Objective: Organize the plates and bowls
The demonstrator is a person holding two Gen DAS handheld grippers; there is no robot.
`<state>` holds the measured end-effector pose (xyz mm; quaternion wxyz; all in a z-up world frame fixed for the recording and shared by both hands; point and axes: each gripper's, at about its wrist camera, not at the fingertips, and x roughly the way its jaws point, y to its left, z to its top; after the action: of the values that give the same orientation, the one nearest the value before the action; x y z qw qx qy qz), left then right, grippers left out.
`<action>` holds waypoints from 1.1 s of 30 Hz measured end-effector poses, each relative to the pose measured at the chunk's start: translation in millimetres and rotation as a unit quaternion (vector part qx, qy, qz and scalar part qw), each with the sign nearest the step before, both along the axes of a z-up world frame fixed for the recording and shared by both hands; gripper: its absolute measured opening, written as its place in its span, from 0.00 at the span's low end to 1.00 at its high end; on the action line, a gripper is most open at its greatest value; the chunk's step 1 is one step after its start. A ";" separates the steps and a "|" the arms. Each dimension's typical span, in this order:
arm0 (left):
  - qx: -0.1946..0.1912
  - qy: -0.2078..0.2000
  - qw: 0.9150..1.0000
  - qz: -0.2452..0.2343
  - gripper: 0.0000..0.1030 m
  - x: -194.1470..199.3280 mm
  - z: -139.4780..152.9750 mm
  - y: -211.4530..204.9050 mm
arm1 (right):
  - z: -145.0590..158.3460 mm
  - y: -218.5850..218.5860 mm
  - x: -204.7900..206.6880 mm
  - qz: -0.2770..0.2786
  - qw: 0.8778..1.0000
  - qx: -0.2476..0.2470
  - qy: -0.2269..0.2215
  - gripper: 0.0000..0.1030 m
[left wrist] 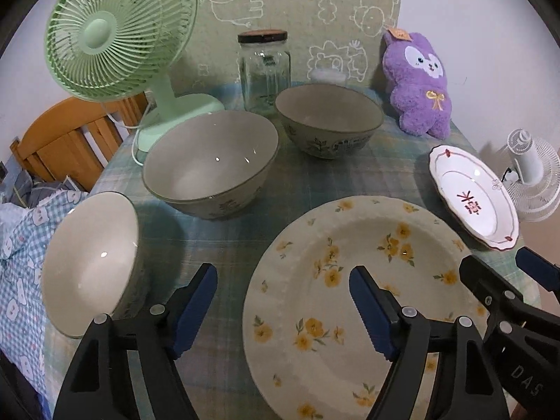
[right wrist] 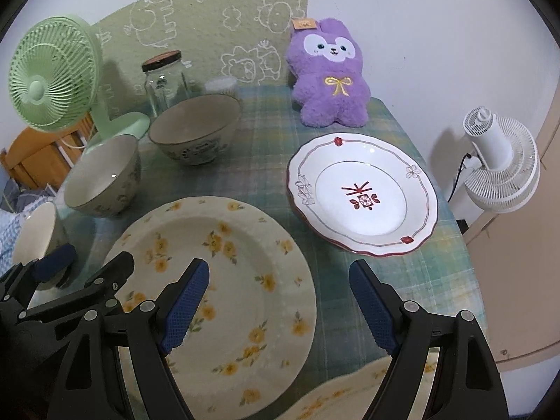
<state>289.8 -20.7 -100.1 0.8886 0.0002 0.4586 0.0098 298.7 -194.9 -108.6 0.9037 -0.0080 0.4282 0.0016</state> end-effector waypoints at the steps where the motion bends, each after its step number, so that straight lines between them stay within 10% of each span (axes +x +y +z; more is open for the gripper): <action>1: 0.003 0.002 1.000 0.002 0.75 1.6 -3.9 -0.7 | -3.3 -0.6 2.6 -0.001 1.000 0.002 0.002 0.82; 33: 0.002 0.053 0.999 0.011 0.57 13.3 -32.2 -1.7 | -49.5 -0.4 29.7 0.004 0.998 0.006 0.069 0.53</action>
<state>303.1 -22.4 -132.3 0.8627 -0.0029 0.5054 0.0204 328.4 -195.3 -158.2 0.8720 -0.0041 0.4893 0.0083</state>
